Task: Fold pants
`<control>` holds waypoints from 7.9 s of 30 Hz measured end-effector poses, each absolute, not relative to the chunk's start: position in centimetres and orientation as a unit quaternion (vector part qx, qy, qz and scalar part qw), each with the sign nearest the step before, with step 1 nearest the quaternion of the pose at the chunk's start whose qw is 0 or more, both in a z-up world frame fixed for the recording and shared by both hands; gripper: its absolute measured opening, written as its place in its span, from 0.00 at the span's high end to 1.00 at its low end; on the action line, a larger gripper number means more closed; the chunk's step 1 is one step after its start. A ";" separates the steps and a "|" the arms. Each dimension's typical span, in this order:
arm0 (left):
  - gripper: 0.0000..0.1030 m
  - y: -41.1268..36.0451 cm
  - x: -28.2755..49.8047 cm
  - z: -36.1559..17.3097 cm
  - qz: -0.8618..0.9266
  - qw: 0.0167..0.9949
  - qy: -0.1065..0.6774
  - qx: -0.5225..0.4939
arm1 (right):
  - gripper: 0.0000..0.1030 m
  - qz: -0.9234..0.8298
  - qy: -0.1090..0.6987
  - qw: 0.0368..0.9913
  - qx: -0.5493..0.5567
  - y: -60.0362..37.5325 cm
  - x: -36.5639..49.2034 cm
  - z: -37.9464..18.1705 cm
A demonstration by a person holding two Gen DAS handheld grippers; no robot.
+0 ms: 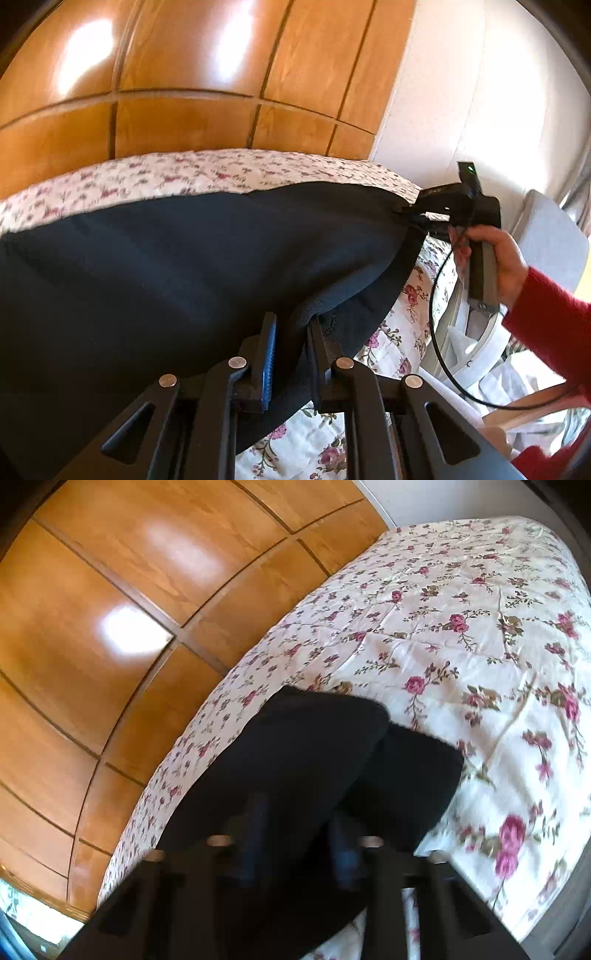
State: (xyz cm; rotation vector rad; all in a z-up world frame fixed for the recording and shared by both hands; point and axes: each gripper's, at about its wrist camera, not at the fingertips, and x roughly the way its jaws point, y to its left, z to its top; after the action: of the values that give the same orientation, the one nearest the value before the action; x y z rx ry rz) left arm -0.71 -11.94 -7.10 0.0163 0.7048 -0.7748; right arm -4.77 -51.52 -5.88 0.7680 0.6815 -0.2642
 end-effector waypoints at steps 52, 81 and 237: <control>0.70 6.5 10.1 -9.6 -0.118 0.892 0.390 -0.194 | 0.67 0.175 0.400 0.897 0.066 -24.4 -2.2 -5.6; 0.71 6.9 8.4 -10.7 -0.102 0.913 0.331 -0.214 | 1.00 0.305 0.478 0.822 0.050 -1.3 16.1 -10.3; 0.57 7.9 -0.6 -9.5 0.050 0.929 0.336 -0.146 | 0.84 0.128 0.268 0.945 0.136 -23.4 -7.0 4.2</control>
State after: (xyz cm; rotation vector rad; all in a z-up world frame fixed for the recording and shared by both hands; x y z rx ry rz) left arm -0.55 7.88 -9.50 -0.2994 0.6884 0.1033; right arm -6.98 -23.41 4.20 0.2773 0.5468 0.2609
